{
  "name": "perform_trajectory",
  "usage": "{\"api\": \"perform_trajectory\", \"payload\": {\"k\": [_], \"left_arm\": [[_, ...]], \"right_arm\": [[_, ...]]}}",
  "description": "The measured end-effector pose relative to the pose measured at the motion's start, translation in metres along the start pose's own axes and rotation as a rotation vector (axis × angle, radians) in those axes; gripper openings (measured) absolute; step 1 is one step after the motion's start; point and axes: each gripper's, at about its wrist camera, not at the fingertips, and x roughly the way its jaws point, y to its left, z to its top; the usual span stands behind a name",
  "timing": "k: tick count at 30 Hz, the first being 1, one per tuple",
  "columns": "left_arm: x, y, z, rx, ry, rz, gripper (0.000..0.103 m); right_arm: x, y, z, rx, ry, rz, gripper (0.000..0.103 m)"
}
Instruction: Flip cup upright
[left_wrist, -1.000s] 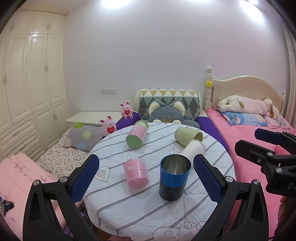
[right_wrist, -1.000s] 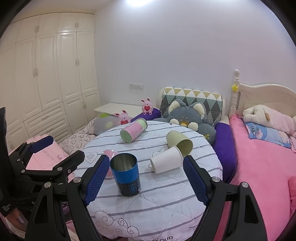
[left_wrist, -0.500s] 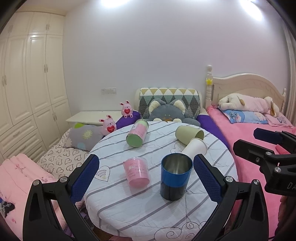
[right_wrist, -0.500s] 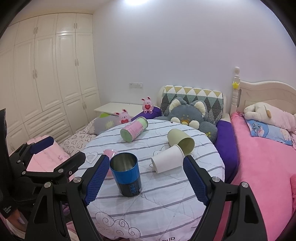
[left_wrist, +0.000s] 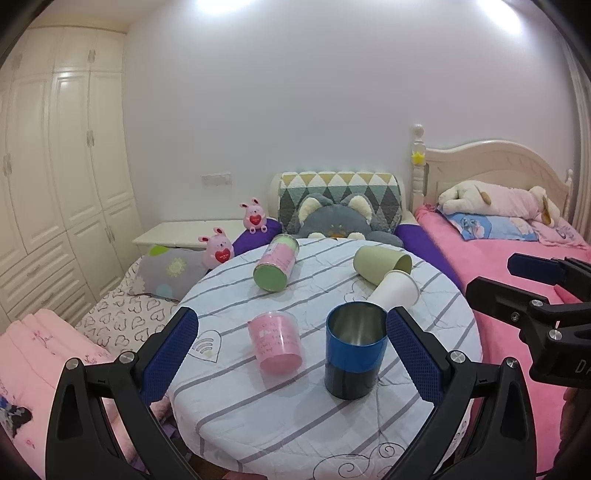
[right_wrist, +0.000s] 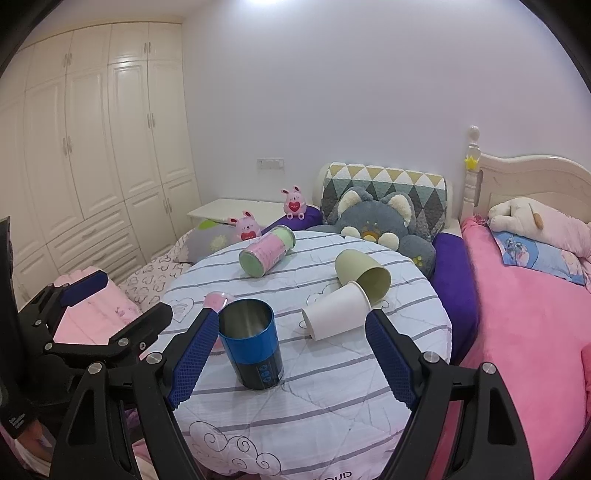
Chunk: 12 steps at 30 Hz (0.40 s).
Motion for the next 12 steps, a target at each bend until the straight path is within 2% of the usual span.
{"api": "perform_trajectory", "payload": {"k": [8,12], "left_arm": [[0.01,0.007,-0.001,-0.028,0.02,-0.031,0.103],[0.015,0.011,-0.001,-0.029,0.031,-0.04,0.103]], "right_arm": [[0.007,-0.002,0.001,0.009,0.023,-0.009,0.083],[0.016,-0.004,-0.002,0.018,0.064,-0.022,0.083]]}}
